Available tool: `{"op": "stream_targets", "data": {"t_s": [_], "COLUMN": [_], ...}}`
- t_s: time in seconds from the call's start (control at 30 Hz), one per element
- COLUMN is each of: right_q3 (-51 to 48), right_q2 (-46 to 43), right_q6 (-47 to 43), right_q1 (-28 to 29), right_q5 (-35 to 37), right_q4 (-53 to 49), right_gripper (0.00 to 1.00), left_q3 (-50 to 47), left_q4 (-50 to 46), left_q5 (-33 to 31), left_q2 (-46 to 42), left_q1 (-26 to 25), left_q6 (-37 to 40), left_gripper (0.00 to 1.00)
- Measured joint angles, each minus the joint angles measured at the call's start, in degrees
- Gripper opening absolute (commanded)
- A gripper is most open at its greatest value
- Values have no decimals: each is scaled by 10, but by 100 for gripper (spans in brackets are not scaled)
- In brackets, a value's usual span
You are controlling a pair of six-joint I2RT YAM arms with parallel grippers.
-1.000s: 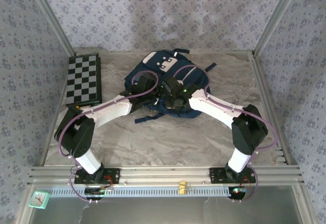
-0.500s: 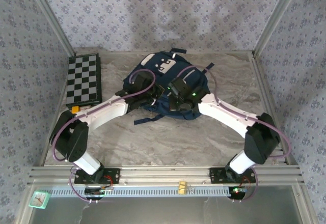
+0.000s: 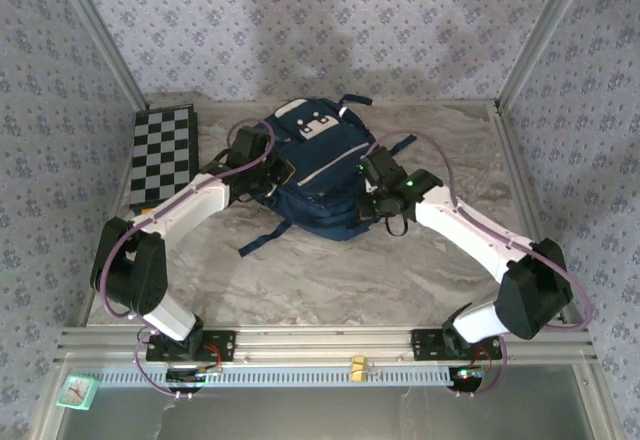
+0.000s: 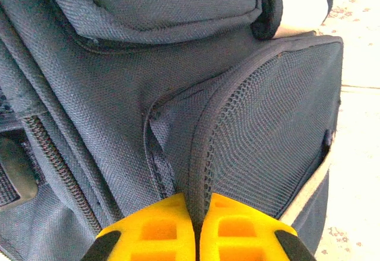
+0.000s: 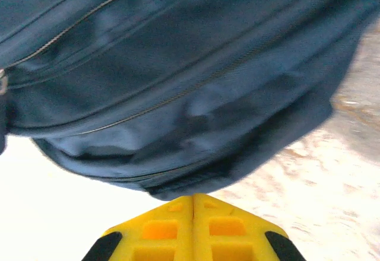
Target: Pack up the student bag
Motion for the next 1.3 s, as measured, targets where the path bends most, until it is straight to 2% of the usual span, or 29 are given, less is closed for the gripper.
{"op": "stream_targets", "data": {"t_s": [0.07, 0.1, 0.33, 0.53, 0.7, 0.83, 1.3], "right_q3": [17, 32, 118, 157, 187, 200, 196], "right_q2": [21, 35, 101, 142, 185, 201, 199], "right_q6": [-7, -11, -13, -12, -5, -6, -40], "right_q1": [10, 15, 45, 67, 72, 73, 65], "right_q5": [-15, -19, -23, -15, -7, 3, 21], "right_q4": [6, 9, 17, 7, -13, -27, -33], "right_gripper": [26, 29, 43, 46, 42, 29, 2], "left_q3": [3, 3, 3, 3, 3, 3, 3], "left_q4": [-1, -1, -4, -4, -5, -6, -5], "left_q5": [3, 4, 8, 9, 8, 7, 13], "left_q2": [0, 0, 1, 1, 1, 2, 2], "left_q1": [0, 0, 2, 2, 2, 3, 6], "left_q6": [2, 2, 2, 2, 2, 2, 2], "left_gripper": [0, 0, 0, 0, 0, 0, 0]}}
